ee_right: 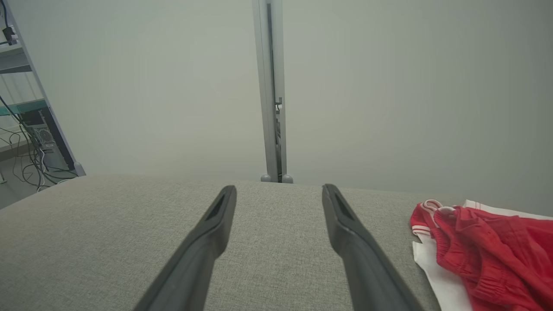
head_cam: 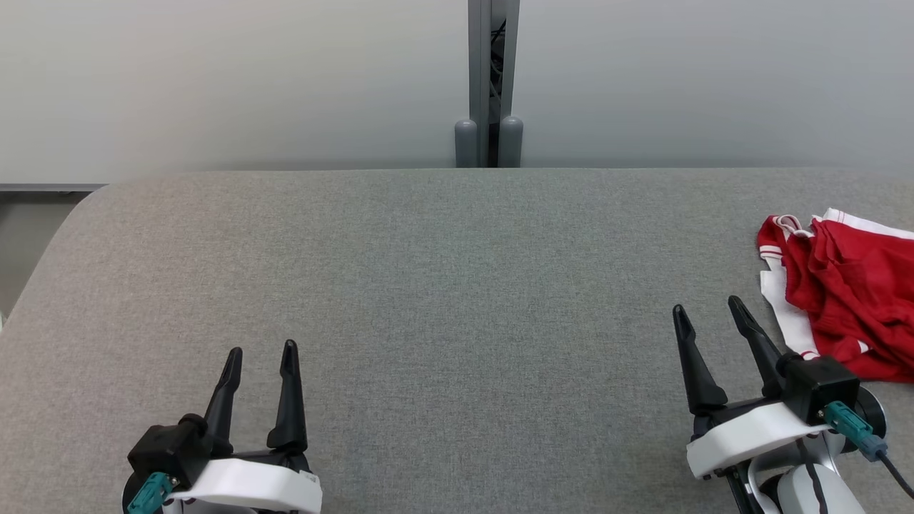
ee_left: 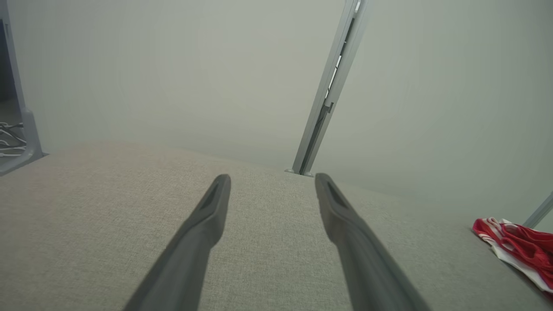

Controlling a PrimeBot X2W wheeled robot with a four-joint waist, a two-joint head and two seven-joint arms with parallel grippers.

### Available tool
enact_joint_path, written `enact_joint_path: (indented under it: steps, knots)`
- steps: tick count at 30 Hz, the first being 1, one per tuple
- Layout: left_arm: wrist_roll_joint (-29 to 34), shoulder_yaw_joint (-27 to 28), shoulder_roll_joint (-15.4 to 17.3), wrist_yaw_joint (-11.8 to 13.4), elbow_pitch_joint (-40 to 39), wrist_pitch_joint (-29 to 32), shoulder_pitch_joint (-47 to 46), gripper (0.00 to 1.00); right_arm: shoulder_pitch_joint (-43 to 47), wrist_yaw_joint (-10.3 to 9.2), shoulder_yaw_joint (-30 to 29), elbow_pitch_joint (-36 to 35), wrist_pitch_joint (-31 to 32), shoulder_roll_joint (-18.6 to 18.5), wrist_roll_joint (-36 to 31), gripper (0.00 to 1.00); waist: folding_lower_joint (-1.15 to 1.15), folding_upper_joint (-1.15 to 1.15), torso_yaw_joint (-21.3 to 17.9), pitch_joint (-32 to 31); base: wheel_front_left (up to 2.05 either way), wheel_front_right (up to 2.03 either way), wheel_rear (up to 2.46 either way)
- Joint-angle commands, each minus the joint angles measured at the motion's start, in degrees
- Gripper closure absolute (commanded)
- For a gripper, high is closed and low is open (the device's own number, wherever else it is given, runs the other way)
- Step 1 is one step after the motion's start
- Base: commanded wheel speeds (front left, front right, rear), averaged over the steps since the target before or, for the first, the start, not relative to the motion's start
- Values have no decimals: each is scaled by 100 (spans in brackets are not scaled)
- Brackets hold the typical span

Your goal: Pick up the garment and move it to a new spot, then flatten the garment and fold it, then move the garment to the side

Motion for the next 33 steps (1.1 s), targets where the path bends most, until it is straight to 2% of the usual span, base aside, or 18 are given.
enact_joint_path:
  steps: [1, 7, 12, 28, 29, 33]
  knots:
    - [25, 36, 20, 28, -37, -16, -54, 0, -43, 1, -9, 25, 12, -24, 26, 0, 0, 0, -4, 1, 0, 0, 0]
    - [-487, 155, 17, -125, -17, -16, -6, 0, -49, 1, 4, 33, 22, -23, 30, 0, 0, 0, -13, 17, 0, 0, 0]
    - [-601, 203, 21, -274, 22, -16, -18, 0, -46, 1, 0, 27, 30, -24, 50, 0, 0, 0, -5, 31, 0, 0, 0]
    - [-934, 291, 21, -348, 125, -16, 26, 0, -17, 1, 2, 36, 64, -24, 27, 0, 0, 0, 25, 20, 0, 0, 0]
    - [-956, 290, 21, -352, 129, -16, 29, 100, -13, 1, 13, 32, 72, -24, 8, 100, 0, 0, 26, 20, 0, 0, 0]
    - [-973, 247, -24, -307, 296, 26, 97, 100, 136, 0, 20, 197, 73, 55, 73, 100, 0, 0, 24, 18, 0, 0, 0]
